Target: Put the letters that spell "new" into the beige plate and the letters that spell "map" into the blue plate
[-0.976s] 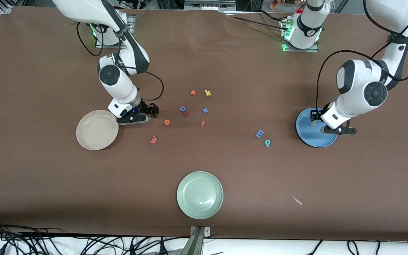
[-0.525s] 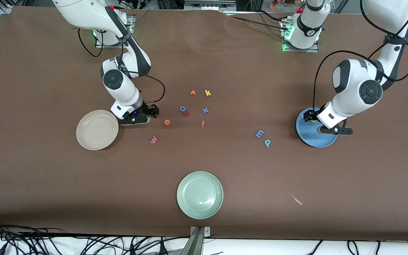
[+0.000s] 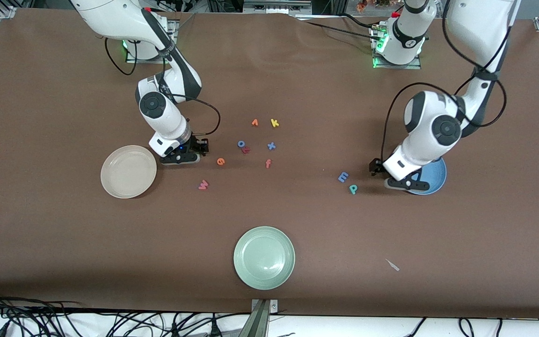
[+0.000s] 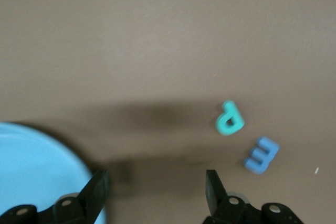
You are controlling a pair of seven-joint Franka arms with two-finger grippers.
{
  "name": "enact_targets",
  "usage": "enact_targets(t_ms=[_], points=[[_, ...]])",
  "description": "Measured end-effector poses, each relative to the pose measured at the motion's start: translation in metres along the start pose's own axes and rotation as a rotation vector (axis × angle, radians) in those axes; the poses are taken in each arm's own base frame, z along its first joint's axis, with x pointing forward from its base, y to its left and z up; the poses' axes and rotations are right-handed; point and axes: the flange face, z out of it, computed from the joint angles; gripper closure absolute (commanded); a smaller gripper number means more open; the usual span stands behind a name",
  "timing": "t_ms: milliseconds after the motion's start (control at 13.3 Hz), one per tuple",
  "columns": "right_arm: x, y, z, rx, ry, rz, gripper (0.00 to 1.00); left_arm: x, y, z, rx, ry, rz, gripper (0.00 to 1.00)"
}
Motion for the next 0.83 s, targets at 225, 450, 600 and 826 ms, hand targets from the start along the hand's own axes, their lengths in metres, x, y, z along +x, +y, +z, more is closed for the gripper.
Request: enact_targets(t_ms=[225,450,600,826], points=[[0.001,0.0,-0.001,0.0,0.001,0.002,0.62,0.019,0.032,0.021,-0.005,0.005,-0.038,0.18],[0.001,0.001,-0.001,0.0,0.002,0.003,0.69,0.025,0.042,0.035,-0.007,0.015,-0.044,0.25],[0.001,0.001,-0.001,0.0,0.002,0.003,0.71,0.023,0.045,0.044,-0.006,0.011,-0.041,0.27],[0.001,-0.001,-0.002,0.002,0.004,0.003,0.73,0.02,0.059,0.055,-0.008,0.023,-0.045,0.28]])
